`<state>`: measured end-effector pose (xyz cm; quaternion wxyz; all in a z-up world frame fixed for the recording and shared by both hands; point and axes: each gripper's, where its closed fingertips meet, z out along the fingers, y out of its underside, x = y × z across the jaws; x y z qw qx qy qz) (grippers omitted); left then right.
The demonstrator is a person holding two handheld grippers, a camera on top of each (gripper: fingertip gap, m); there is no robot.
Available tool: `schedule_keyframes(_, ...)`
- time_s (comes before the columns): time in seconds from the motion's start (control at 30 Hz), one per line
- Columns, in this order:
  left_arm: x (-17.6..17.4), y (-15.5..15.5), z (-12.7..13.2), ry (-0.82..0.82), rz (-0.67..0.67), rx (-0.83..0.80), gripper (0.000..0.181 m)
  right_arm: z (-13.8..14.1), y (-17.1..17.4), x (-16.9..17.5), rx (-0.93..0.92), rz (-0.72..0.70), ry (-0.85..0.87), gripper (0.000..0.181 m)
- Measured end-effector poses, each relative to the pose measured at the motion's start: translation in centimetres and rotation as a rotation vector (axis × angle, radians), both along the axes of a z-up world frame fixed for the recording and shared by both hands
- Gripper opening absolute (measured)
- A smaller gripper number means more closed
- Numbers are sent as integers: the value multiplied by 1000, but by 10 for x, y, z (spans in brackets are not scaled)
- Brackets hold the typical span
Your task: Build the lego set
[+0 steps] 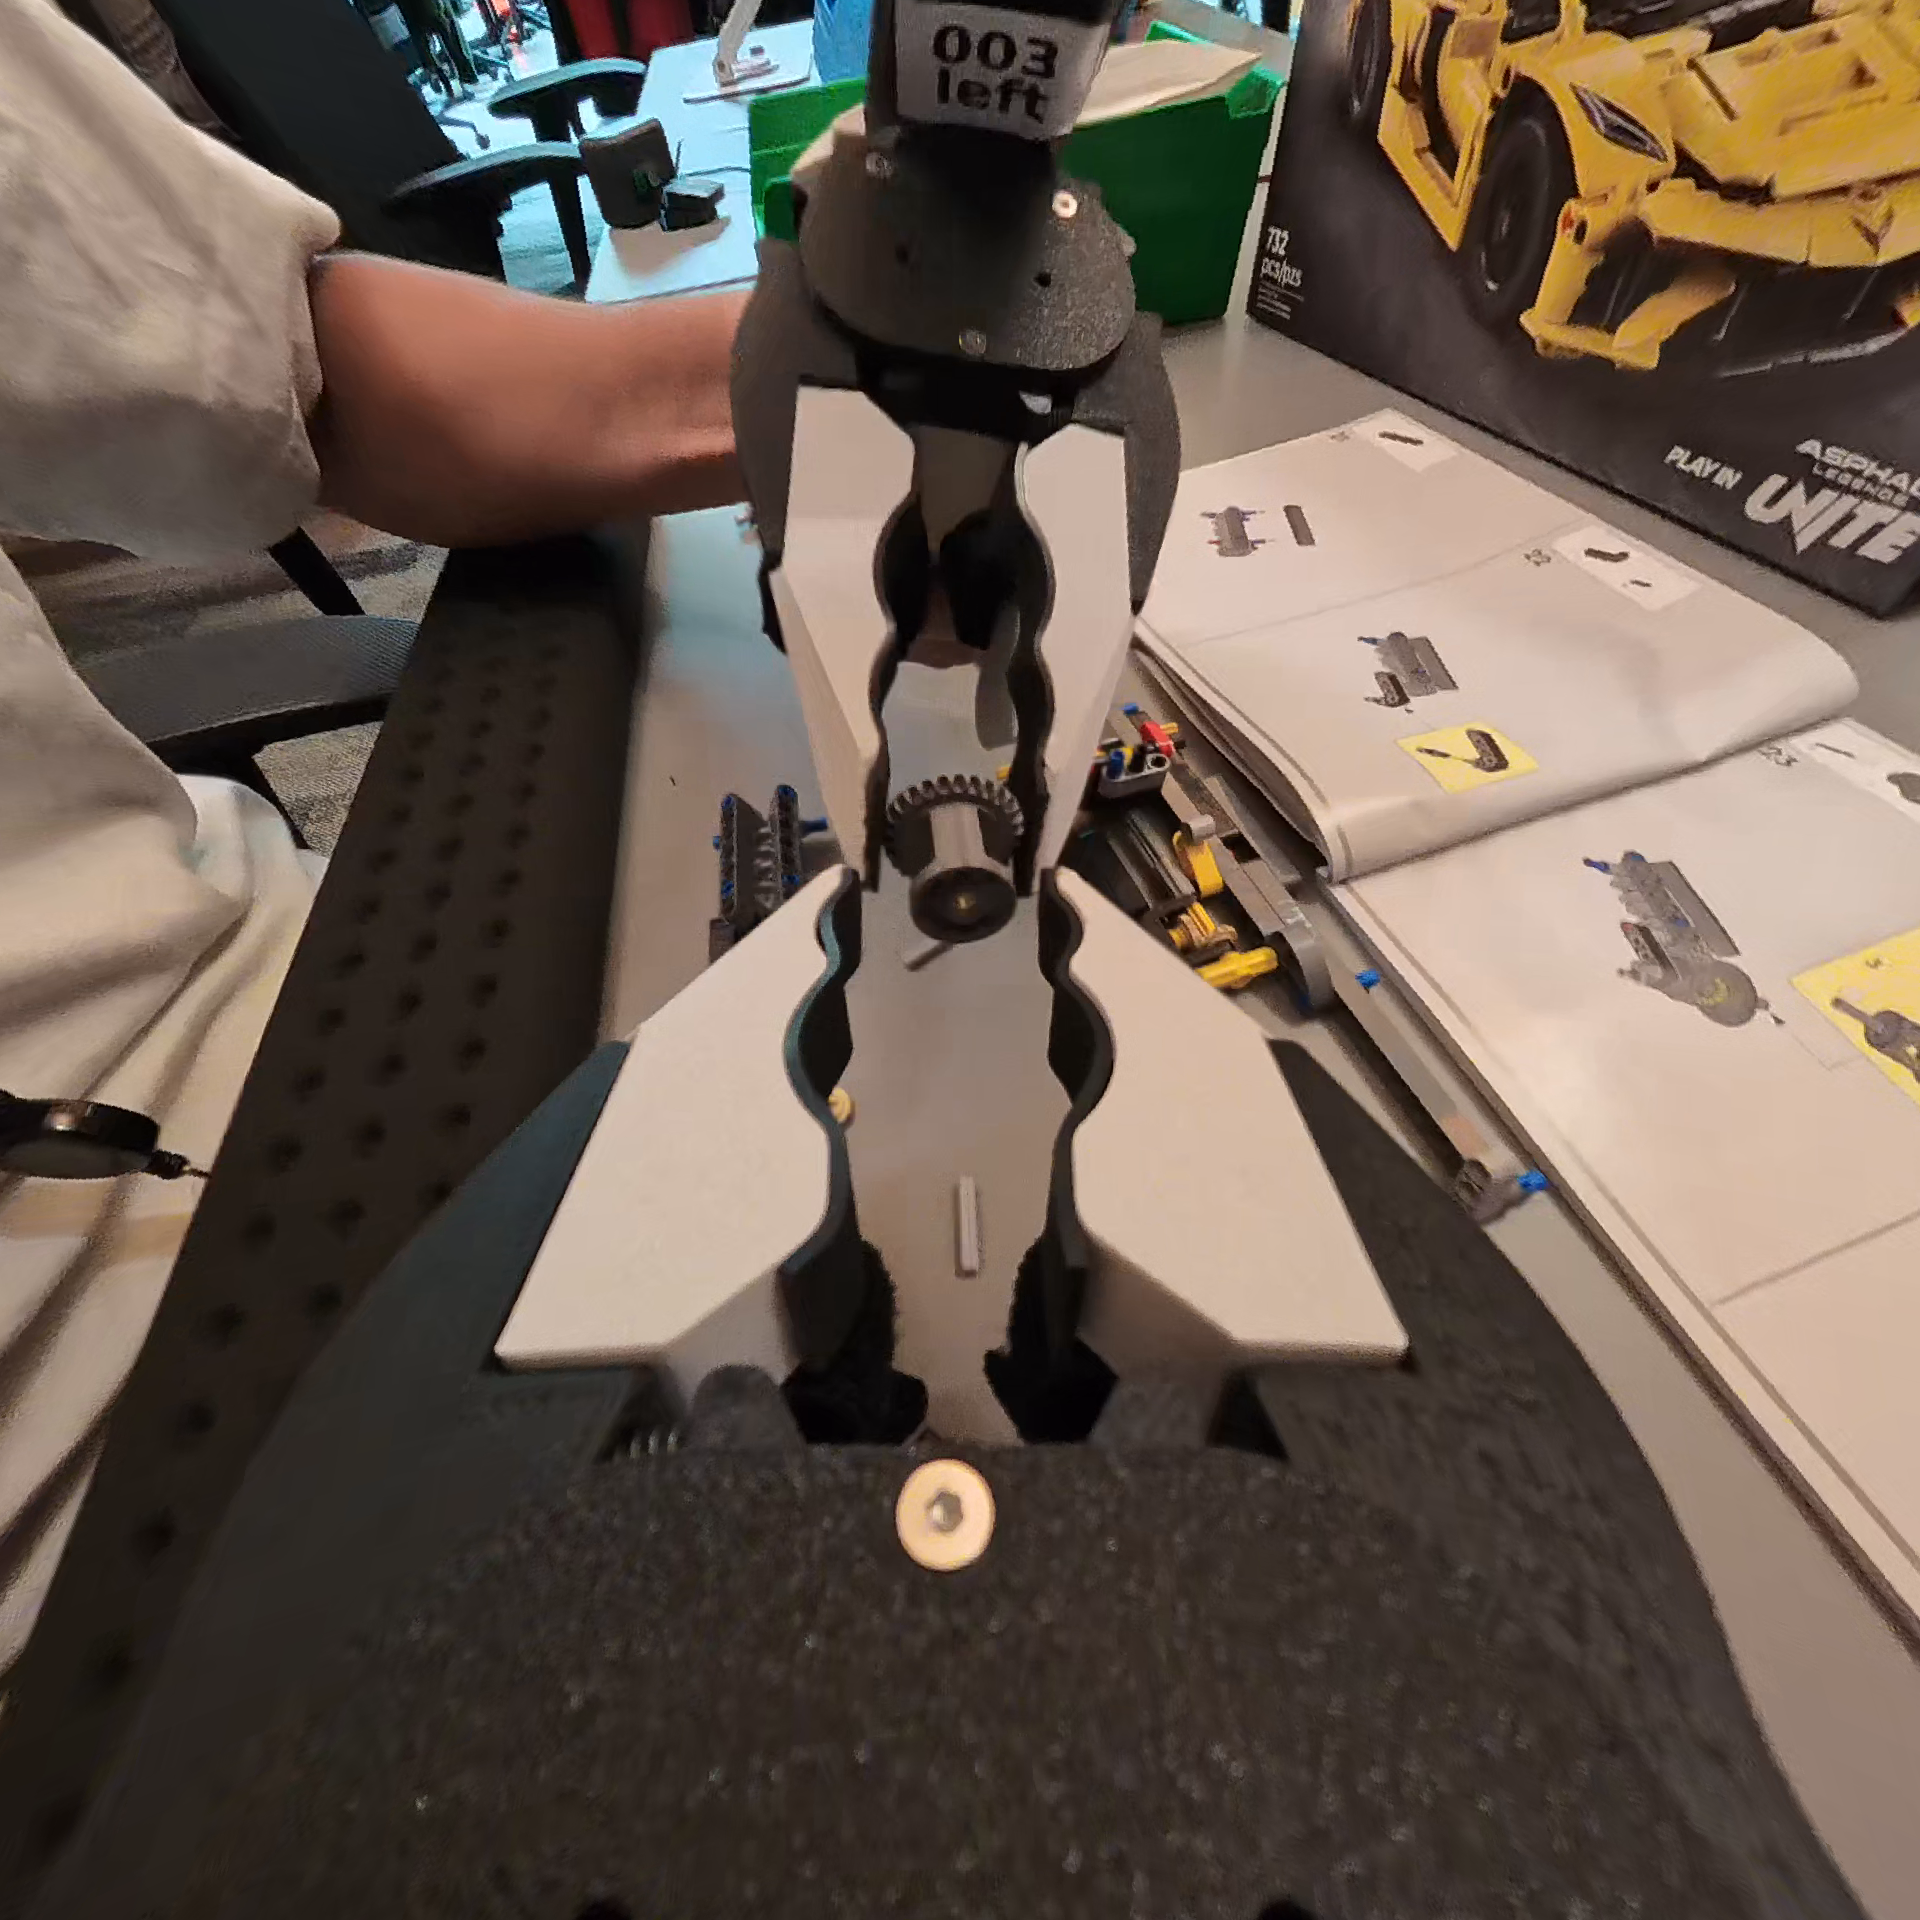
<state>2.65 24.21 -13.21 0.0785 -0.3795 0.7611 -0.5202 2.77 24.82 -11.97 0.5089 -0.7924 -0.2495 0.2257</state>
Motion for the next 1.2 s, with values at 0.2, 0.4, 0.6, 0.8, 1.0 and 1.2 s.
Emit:
schedule_keyframes(0.2, -16, -6, 28, -64, -6, 31, 29, 22, -2, -18, 50, 4, 70, 20)
schedule_keyframes(0.4, -22, -2, 28, -238, 73, 234, 29, 34, -3, -28, -55, 1, 326, 20)
schedule_keyframes(0.6, -28, 10, 30, -591, 161, 632, 48, 39, -4, -38, -146, 31, 502, 19)
schedule_keyframes(0.8, -40, 3, 46, -819, 193, 690, 50, 38, -6, -49, -203, 97, 534, 19)
schedule_keyframes(1.0, -40, 4, 45, -871, 181, 741, 30, 31, -1, -52, -238, 106, 534, 20)
schedule_keyframes(1.2, -38, 10, 43, -875, 198, 742, 30, 30, 4, -50, -216, 92, 537, 20)
